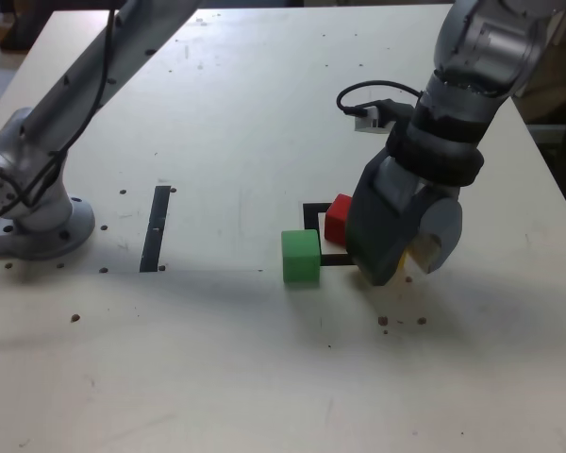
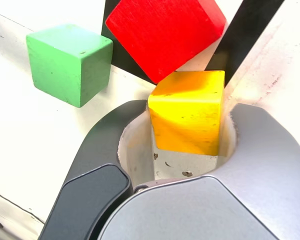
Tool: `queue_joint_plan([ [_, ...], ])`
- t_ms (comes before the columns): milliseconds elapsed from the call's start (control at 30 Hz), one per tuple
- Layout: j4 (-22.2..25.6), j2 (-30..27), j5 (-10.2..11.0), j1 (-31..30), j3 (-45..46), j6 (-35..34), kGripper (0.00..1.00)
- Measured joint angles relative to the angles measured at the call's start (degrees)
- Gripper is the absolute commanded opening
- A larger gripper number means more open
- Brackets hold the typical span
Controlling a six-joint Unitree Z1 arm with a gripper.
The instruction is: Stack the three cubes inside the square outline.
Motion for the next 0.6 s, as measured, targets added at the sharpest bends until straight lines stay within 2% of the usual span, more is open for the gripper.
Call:
queue_joint_plan([
  [300, 0.2, -1.1, 1.0, -0.8, 0.5, 0.7, 0.33],
  [600, 1.4, -6.4, 3.6, -5.5, 2.7, 0.8, 0.33],
])
